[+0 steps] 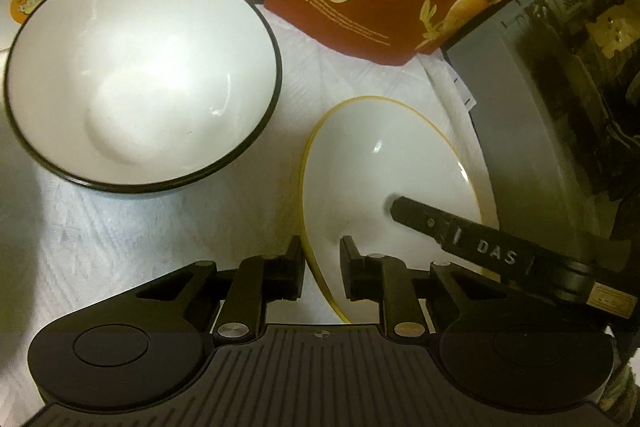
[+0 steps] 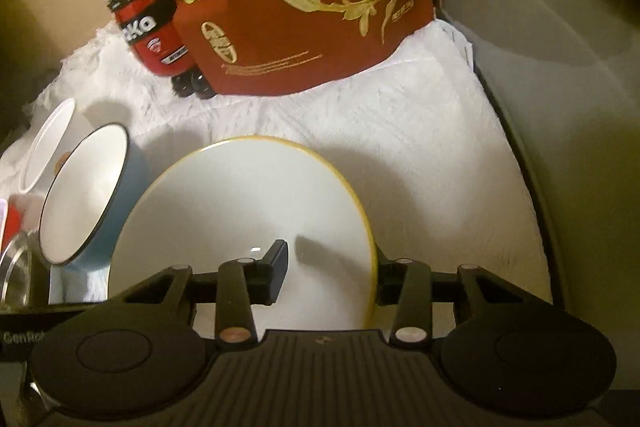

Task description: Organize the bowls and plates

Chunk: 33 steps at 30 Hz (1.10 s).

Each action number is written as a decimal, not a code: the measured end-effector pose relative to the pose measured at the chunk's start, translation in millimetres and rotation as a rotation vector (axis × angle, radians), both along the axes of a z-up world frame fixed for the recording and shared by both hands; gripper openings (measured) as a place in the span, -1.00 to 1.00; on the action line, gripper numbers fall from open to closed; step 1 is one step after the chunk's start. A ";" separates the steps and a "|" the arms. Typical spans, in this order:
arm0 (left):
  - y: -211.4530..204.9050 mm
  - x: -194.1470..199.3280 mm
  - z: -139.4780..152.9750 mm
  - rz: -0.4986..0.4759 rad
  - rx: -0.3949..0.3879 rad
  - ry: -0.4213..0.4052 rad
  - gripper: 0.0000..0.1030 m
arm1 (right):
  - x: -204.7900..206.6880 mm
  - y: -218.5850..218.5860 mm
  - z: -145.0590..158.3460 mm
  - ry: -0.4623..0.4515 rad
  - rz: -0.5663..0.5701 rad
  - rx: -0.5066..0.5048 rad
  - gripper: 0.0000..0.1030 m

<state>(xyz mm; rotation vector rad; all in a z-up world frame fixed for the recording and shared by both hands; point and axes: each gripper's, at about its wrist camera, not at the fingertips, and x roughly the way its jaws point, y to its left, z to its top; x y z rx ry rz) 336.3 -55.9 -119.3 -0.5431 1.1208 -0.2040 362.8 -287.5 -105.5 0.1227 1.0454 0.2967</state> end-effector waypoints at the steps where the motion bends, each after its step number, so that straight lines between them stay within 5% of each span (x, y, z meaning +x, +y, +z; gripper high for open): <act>1: -0.2 -3.0 3.1 -0.007 0.016 0.004 -0.58 | -2.5 0.1 0.8 0.008 0.010 0.006 -0.21; 6: 0.3 -19.6 17.0 -0.049 0.113 -0.010 -0.57 | -18.4 0.6 5.2 0.064 0.057 0.053 -0.21; 17: 49.4 -83.6 27.2 0.019 0.161 0.056 -0.51 | -74.5 48.1 8.6 0.104 0.173 0.098 -0.16; 25: 80.6 -107.2 14.7 0.109 0.124 0.101 -0.51 | -85.5 90.1 12.2 0.072 0.254 0.079 -0.13; 33: 80.5 -110.7 15.9 0.140 0.107 0.089 -0.51 | -78.9 83.2 7.1 0.072 0.301 0.087 -0.14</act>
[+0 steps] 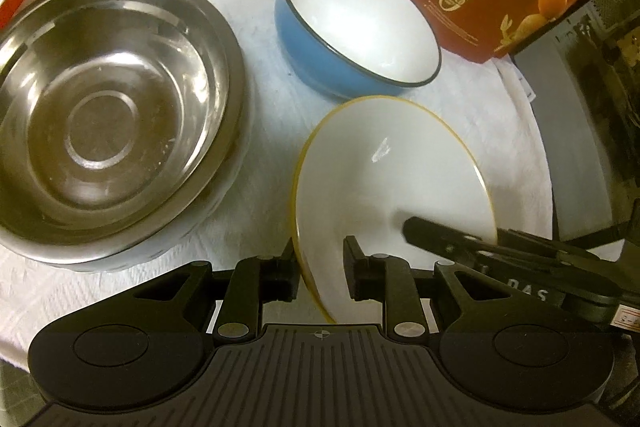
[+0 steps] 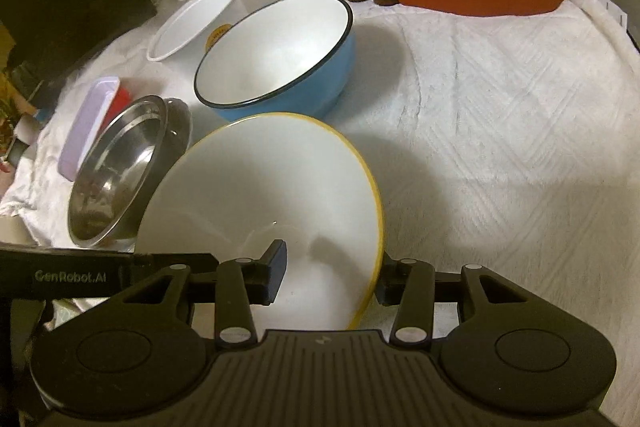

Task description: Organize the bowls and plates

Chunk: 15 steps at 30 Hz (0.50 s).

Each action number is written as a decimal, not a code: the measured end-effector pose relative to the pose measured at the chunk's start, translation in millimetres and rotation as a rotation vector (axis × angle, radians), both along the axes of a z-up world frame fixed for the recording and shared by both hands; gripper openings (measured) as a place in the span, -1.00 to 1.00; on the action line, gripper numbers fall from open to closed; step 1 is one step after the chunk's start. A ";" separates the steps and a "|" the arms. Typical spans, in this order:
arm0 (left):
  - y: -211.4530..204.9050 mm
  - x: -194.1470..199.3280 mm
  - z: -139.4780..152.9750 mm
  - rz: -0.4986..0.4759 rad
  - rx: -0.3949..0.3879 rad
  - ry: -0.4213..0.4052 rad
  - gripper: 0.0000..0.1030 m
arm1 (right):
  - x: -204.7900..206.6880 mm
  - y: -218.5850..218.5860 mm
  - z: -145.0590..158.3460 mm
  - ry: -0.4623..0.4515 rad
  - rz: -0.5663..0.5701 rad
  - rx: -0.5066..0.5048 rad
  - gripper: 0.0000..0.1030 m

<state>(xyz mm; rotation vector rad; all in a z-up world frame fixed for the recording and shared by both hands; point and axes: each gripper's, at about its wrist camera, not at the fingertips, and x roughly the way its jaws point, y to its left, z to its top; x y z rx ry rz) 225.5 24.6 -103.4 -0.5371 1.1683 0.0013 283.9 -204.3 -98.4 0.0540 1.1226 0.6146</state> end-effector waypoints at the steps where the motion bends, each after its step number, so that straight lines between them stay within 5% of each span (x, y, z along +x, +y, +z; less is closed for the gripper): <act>1: -0.4 0.5 -0.2 0.007 0.003 -0.002 -0.51 | 1.4 -1.7 0.8 -0.010 -0.003 0.000 -0.14; 15: -3.9 18.4 0.2 0.065 -0.013 -0.034 -0.48 | 23.9 -7.1 -2.4 0.037 0.001 0.073 -0.13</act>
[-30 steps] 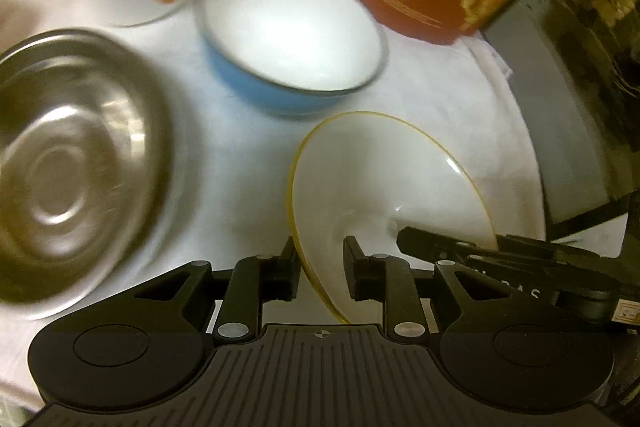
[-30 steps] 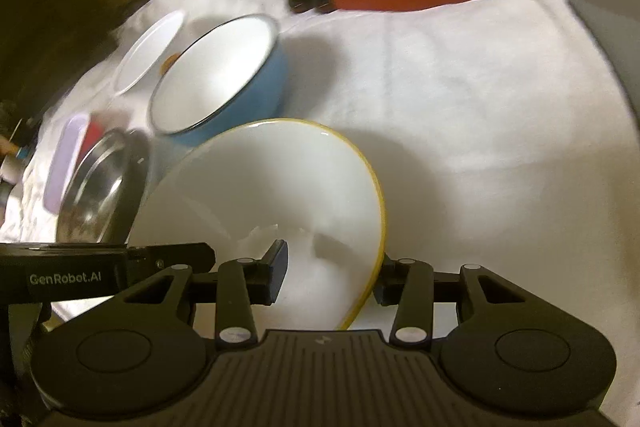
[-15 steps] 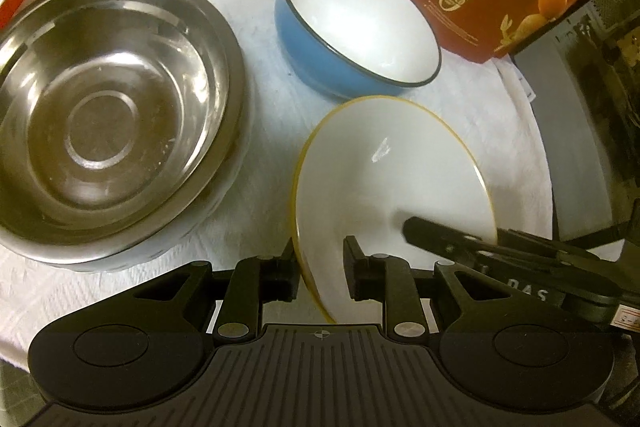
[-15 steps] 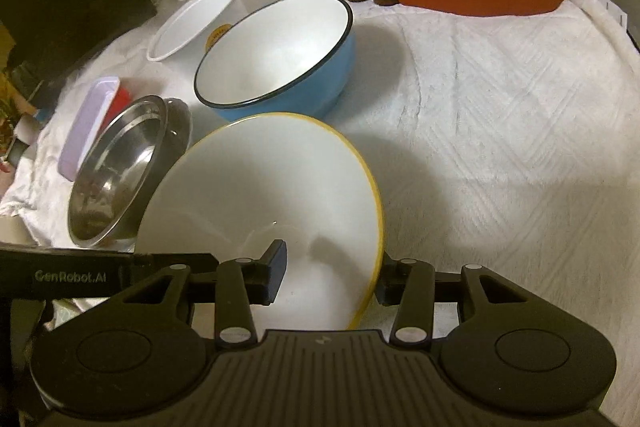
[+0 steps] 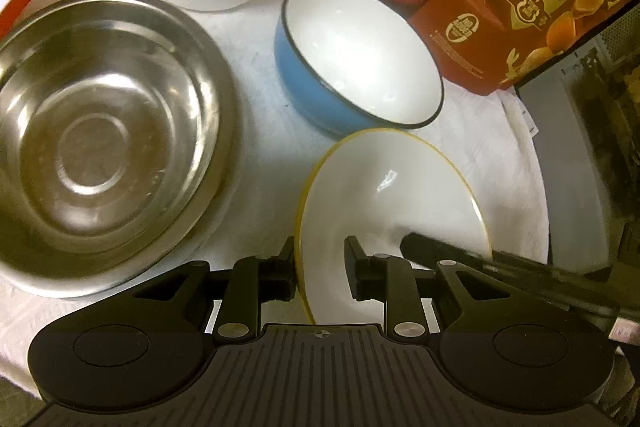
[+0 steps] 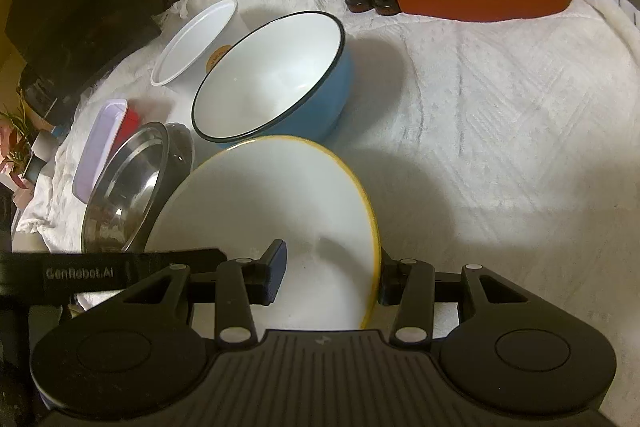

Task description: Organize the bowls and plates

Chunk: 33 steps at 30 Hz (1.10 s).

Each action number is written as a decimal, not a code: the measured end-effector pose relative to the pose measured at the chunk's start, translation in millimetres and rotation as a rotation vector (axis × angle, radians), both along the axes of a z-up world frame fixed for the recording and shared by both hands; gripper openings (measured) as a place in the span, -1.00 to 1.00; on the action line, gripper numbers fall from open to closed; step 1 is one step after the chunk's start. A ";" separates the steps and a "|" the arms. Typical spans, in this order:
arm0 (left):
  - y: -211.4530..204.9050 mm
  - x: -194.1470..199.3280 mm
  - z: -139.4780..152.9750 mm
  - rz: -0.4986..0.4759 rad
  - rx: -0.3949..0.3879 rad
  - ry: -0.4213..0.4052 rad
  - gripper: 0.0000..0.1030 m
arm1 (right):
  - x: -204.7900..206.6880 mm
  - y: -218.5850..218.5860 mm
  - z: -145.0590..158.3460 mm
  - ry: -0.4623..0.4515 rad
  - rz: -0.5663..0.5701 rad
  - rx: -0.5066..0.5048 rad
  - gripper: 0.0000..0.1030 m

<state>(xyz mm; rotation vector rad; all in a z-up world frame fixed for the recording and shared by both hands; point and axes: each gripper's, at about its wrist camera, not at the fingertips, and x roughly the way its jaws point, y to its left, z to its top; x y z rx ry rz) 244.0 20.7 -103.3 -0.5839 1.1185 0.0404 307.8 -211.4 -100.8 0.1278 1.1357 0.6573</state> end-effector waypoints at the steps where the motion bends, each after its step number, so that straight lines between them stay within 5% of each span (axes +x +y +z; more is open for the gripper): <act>1: -1.9 2.2 -0.8 -0.005 0.002 0.000 -0.48 | 0.7 -1.9 0.1 0.001 -0.002 0.000 -0.13; 14: -14.7 3.3 3.6 -0.029 0.097 0.011 -0.49 | -2.6 -13.8 0.4 -0.010 0.006 0.009 -0.13; 28: -14.5 2.8 10.2 -0.023 0.110 0.003 -0.49 | 1.3 -9.3 0.1 -0.009 0.038 -0.001 -0.11; 33: -10.0 2.6 21.4 -0.005 0.157 -0.026 -0.58 | 3.1 -8.3 15.4 -0.127 0.032 -0.054 -0.11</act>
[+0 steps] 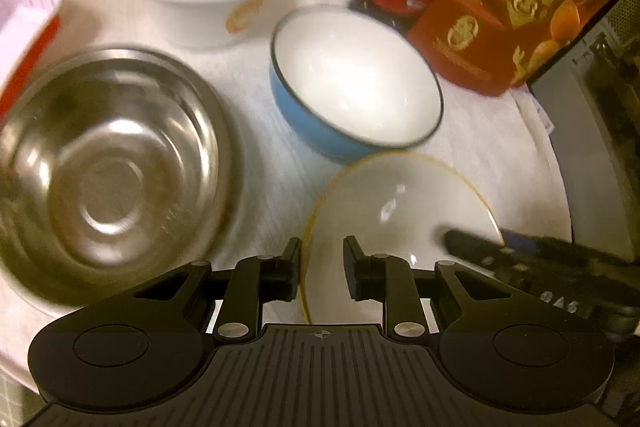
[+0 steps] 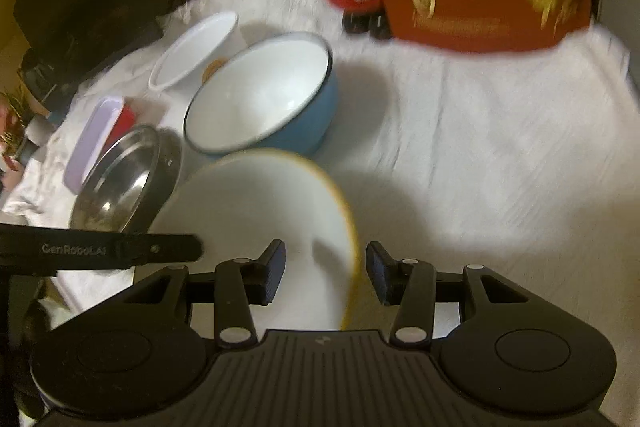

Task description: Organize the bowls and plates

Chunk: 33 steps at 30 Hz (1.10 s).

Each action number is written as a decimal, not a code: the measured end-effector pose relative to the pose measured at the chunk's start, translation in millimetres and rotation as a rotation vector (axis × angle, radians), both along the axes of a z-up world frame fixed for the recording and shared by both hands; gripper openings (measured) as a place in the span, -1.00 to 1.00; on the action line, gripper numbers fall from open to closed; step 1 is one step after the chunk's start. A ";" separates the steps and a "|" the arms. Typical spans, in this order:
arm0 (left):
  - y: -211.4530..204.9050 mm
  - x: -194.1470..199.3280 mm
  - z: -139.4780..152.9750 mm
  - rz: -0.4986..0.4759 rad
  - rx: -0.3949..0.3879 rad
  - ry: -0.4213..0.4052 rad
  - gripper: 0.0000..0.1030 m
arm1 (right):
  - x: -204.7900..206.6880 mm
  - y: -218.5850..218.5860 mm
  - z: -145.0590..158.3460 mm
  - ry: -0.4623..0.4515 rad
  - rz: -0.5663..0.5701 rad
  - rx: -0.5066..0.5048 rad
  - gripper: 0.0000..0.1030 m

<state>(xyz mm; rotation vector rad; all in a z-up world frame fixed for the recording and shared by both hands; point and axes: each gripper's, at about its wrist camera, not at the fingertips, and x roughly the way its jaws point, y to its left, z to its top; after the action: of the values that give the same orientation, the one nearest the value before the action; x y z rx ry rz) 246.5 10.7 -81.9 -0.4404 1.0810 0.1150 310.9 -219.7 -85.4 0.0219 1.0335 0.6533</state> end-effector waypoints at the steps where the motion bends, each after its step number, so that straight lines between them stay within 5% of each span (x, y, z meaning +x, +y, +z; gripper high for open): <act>1: 2.3 -1.3 5.4 0.007 0.003 -0.018 -0.59 | 1.4 -0.5 6.2 -0.029 0.000 -0.004 -0.11; 7: 33.7 11.2 34.9 0.063 0.007 -0.136 -0.59 | 19.8 5.7 35.5 -0.168 0.023 -0.040 -0.01; 11: 52.8 42.2 31.6 0.081 -0.011 -0.178 -0.58 | 49.4 18.4 42.6 -0.138 -0.029 -0.074 0.27; 16: 60.6 72.5 11.3 0.084 0.053 -0.135 -0.57 | 68.7 38.5 44.1 -0.152 -0.061 -0.073 0.56; 21: 65.2 88.7 -10.5 0.085 0.048 -0.078 -0.48 | 93.1 61.3 22.1 -0.073 -0.012 -0.067 0.57; 24: 66.8 98.0 -20.6 0.077 0.021 -0.045 -0.48 | 109.4 72.1 2.1 0.025 -0.014 -0.060 0.48; 30: 64.9 114.5 -24.7 0.046 -0.022 -0.039 -0.44 | 130.0 84.4 -32.0 0.218 0.007 -0.012 -0.25; 33: 53.6 123.7 -21.3 0.019 0.040 -0.014 -0.44 | 125.6 85.7 -30.2 0.204 0.008 -0.013 -0.28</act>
<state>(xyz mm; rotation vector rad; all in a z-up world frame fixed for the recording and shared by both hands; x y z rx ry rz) 370.2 64.3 -103.2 -0.4148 1.0592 0.1500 436.5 -134.0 -115.6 0.0744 1.2352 0.6607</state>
